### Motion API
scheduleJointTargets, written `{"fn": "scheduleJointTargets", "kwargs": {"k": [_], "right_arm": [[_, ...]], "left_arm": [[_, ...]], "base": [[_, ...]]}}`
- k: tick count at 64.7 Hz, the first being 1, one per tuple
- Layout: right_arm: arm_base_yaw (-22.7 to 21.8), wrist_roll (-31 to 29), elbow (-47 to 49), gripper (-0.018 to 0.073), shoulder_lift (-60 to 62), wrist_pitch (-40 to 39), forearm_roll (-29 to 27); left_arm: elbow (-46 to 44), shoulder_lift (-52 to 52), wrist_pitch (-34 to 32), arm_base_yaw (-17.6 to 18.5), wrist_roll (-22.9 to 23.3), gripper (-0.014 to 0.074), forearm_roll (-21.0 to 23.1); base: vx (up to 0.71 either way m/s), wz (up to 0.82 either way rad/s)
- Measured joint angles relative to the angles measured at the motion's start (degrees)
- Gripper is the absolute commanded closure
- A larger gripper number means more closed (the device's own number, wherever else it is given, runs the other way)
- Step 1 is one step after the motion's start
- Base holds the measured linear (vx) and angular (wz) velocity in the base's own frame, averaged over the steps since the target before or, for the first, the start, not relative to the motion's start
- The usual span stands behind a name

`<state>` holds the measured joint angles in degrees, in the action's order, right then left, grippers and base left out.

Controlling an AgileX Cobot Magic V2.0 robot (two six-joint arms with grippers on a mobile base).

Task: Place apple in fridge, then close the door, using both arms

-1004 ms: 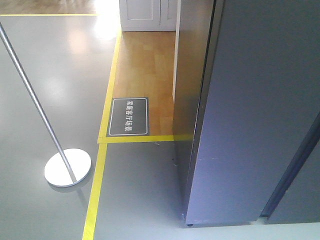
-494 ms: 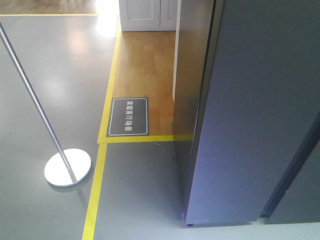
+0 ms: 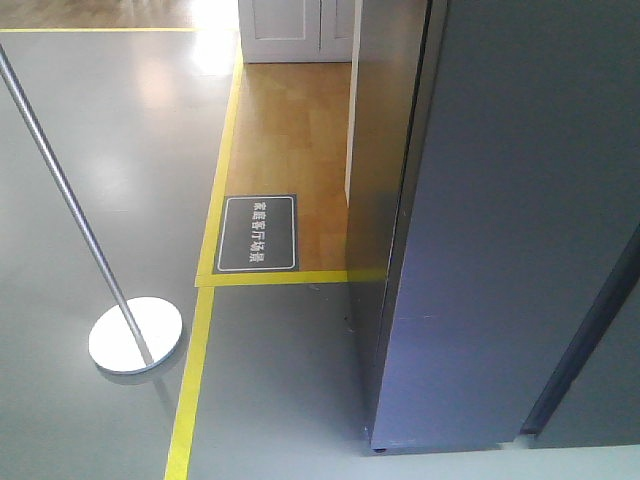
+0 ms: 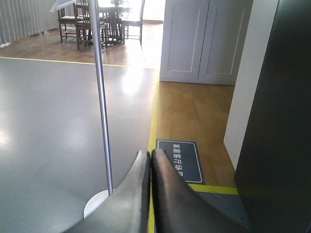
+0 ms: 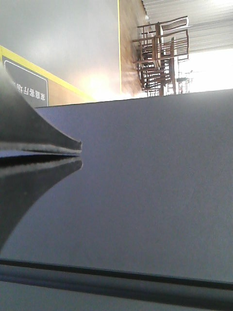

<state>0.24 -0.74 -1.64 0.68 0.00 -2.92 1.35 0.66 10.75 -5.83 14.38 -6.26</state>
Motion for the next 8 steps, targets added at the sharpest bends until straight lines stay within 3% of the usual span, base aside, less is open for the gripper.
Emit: {"fn": "scheduleJointTargets", "kwargs": {"k": [8], "right_arm": [[0.00,0.00,0.00,0.0562,0.00,0.00,0.00]], "left_arm": [[0.00,0.00,0.00,0.00,0.00,0.0603,0.00]], "base": [[0.00,0.00]]}}
